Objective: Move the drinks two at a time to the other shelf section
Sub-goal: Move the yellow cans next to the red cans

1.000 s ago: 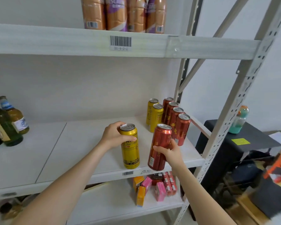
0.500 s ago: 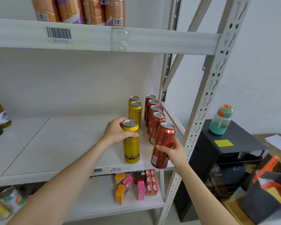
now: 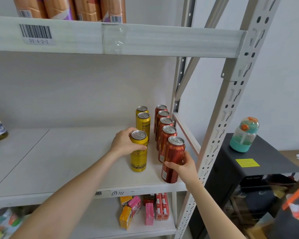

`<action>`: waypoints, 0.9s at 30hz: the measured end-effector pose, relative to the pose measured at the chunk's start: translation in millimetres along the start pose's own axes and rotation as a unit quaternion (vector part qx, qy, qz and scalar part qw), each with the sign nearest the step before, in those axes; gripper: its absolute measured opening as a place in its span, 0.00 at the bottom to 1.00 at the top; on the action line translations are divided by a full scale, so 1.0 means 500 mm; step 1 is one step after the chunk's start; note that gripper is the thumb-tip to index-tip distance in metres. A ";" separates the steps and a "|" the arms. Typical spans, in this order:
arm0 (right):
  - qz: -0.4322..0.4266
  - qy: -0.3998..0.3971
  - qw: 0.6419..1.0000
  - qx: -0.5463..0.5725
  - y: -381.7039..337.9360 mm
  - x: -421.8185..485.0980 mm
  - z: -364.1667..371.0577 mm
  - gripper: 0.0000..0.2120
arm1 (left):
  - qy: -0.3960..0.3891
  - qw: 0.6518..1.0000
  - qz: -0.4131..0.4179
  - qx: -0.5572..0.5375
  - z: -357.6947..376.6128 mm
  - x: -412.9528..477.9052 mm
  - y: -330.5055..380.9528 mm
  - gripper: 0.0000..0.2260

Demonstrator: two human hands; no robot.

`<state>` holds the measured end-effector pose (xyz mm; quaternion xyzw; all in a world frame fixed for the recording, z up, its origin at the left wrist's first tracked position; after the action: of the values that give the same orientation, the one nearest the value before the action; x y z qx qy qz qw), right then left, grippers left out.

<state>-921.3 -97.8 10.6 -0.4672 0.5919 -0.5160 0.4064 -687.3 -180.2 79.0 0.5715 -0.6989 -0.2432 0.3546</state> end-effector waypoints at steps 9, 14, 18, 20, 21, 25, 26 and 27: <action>-0.004 0.006 1.000 -0.007 0.017 0.021 0.009 0.30 | 0.018 1.000 0.008 0.001 0.013 0.027 -0.023 0.30; 0.001 0.006 1.000 -0.003 0.027 0.022 0.009 0.30 | 0.024 0.999 0.016 -0.012 0.022 0.031 -0.025 0.29; -0.004 0.000 1.000 -0.015 0.030 0.021 0.009 0.31 | 0.028 0.999 0.021 -0.030 0.022 0.022 -0.032 0.30; 0.001 -0.003 1.000 -0.024 0.036 0.017 0.008 0.33 | 0.021 0.999 0.013 -0.046 0.024 0.014 -0.039 0.31; 0.002 -0.004 1.000 -0.028 0.040 0.014 0.007 0.35 | 0.014 0.999 0.004 -0.052 0.026 0.009 -0.045 0.32; -0.004 -0.001 0.999 -0.036 0.057 -0.004 0.002 0.37 | -0.033 0.997 -0.059 -0.034 0.058 -0.021 -0.113 0.36; -0.008 0.001 0.999 -0.034 0.060 -0.007 0.002 0.36 | -0.043 0.996 -0.076 -0.030 0.069 -0.029 -0.132 0.36; -0.013 0.002 0.999 -0.034 0.063 -0.009 0.002 0.36 | -0.050 0.994 -0.088 -0.029 0.080 -0.037 -0.146 0.36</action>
<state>-923.3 -92.8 -20.8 -0.4870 0.6041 -0.5016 0.3825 -670.7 -181.8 -4.7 0.6077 -0.6554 -0.3218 0.3126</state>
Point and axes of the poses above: each hand's wrist, its own x-axis towards the middle knuckle, its own z-axis out of the palm, y = z × x, the point moved 4 cm from there along x, towards the middle knuckle, and after that the axes turned 1 degree about z, right-handed, at the moved point
